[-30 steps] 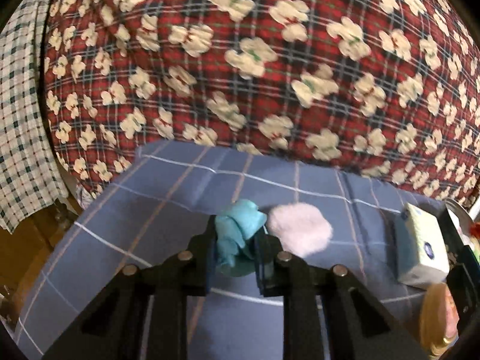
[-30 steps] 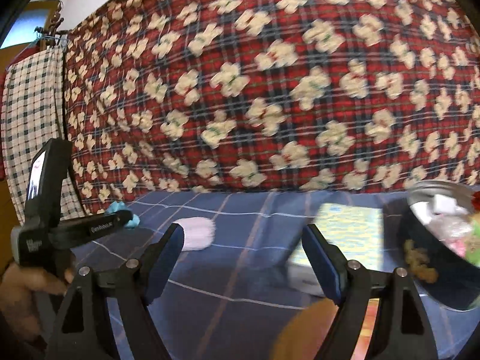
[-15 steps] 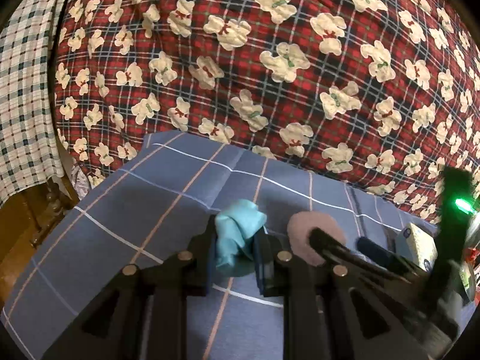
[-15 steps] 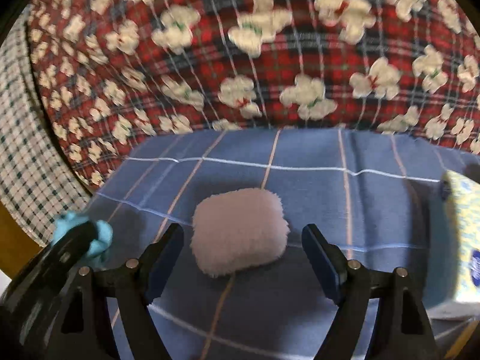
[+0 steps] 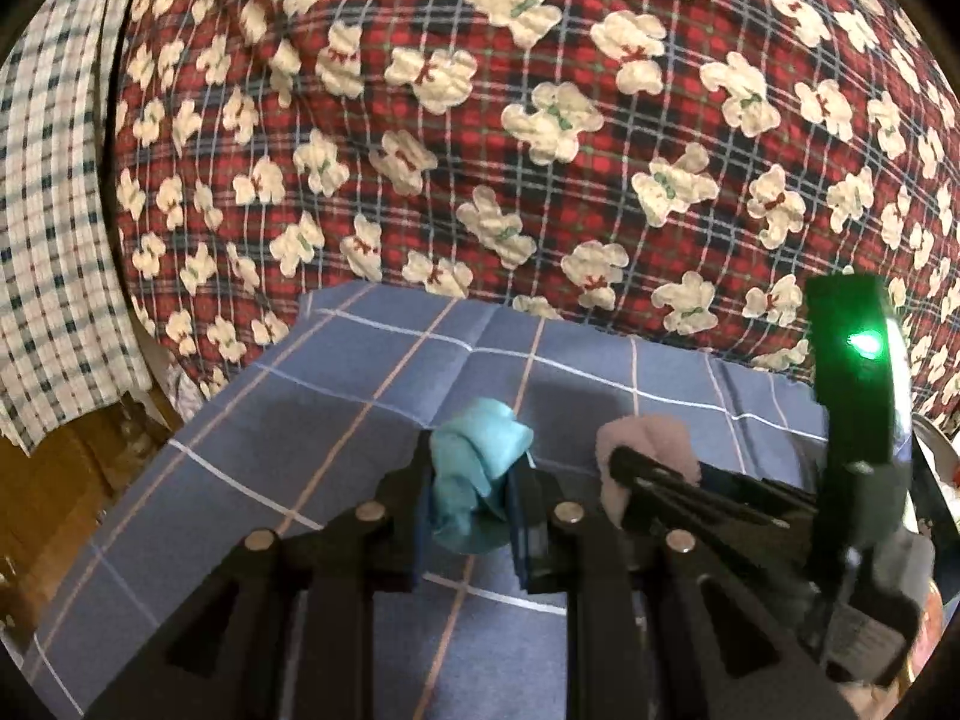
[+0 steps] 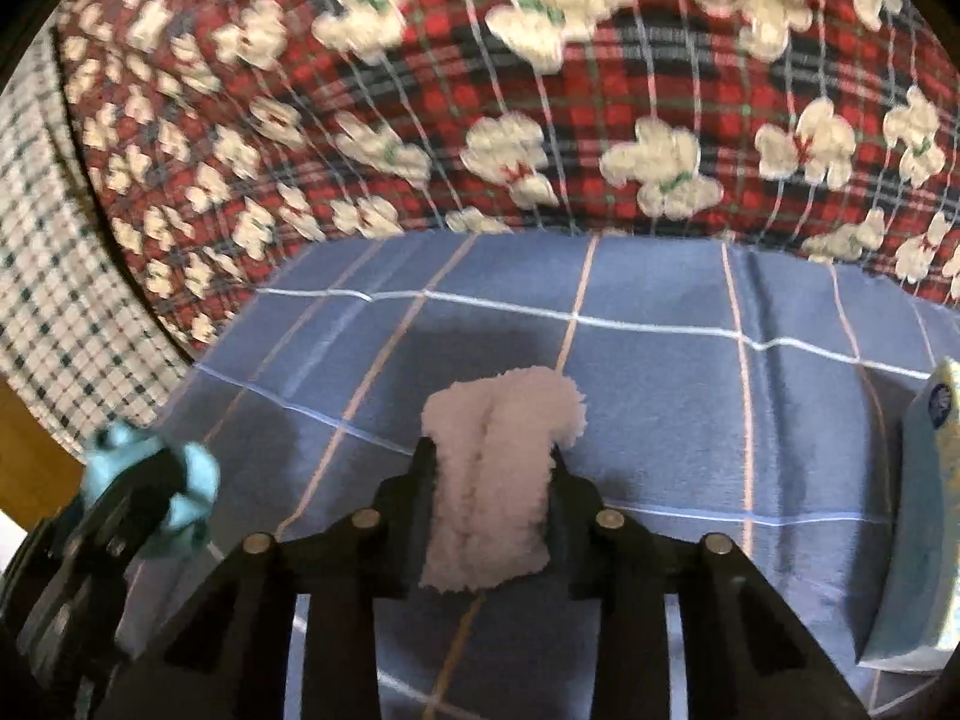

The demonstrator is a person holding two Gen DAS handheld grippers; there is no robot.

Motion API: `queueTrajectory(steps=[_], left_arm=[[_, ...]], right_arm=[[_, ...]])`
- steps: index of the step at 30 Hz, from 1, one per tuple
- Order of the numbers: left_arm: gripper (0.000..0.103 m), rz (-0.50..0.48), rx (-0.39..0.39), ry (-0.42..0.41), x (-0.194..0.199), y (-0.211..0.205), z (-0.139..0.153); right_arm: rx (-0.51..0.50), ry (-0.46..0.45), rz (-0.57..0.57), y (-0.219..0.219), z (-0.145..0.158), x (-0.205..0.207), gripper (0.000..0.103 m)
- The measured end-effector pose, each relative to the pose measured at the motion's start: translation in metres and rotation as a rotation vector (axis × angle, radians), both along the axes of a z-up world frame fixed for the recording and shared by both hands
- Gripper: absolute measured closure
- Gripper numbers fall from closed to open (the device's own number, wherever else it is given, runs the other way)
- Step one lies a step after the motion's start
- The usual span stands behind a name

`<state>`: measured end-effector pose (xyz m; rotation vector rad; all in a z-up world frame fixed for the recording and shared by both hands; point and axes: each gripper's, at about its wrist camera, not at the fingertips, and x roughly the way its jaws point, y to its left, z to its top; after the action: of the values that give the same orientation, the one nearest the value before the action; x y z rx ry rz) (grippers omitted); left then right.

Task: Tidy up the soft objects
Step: 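Carry the teal cloth and pink puff over the metal tin with both tools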

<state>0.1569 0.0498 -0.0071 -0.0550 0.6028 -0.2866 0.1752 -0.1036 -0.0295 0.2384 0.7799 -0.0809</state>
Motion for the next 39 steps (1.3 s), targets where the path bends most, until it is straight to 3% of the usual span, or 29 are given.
queueTrajectory(steps=[8,11,14,19,25,39], left_arm=[[0.084,-0.043,0.027,-0.055,-0.012,-0.013,0.001],[0.084,-0.074,-0.009,-0.063,-0.017,-0.014,0.003],[0.084,-0.105,-0.062,-0.053,-0.019,-0.014,0.003],[0.084,-0.113,-0.03,-0.103,-0.029,-0.022,0.006],[0.084,-0.084,0.032,-0.154,-0.042,-0.03,0.009],[0.084,-0.035,0.047,-0.16,-0.065,-0.034,0.009]], right_arm=[[-0.044,-0.262,0.043,0.001,0.032,-0.07,0.068],[-0.057,-0.314,0.047,-0.003,0.039,-0.094,0.069],[-0.064,-0.329,0.036,-0.006,0.039,-0.109,0.069],[-0.137,-0.361,0.01,-0.006,0.044,-0.128,0.069],[-0.15,-0.369,0.006,-0.01,0.044,-0.137,0.069],[-0.156,-0.375,0.01,-0.01,0.042,-0.153,0.069]])
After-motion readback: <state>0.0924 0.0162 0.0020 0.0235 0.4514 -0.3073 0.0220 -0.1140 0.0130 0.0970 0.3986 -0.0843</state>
